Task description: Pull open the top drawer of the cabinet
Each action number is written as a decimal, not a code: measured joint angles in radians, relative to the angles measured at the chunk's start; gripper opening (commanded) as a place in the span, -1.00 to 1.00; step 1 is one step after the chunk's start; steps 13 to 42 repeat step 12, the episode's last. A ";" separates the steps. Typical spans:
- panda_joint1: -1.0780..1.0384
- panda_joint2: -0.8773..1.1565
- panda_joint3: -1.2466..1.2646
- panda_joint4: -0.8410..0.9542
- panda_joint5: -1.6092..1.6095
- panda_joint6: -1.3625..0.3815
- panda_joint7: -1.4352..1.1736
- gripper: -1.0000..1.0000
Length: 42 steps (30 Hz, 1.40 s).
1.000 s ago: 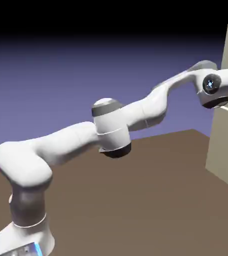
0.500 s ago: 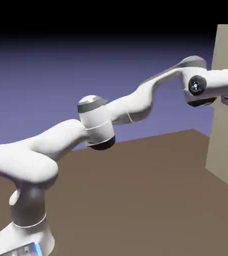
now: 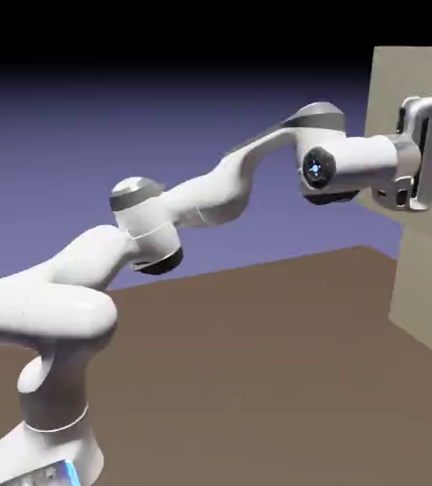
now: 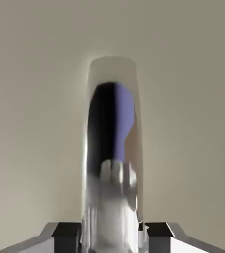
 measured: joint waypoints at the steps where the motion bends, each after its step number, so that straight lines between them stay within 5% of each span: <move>1: 0.021 0.002 -0.006 -0.036 -0.005 -0.016 -0.005 -1.00; 6: 0.123 0.016 -0.045 -0.219 -0.033 -0.096 -0.030 -1.00; 7: 0.126 0.016 -0.046 -0.225 -0.034 -0.099 -0.031 1.00; 12: 0.189 0.027 -0.078 -0.334 -0.066 -0.147 -0.043 1.00; 42: 0.189 0.027 -0.078 -0.334 -0.066 -0.147 -0.043 1.00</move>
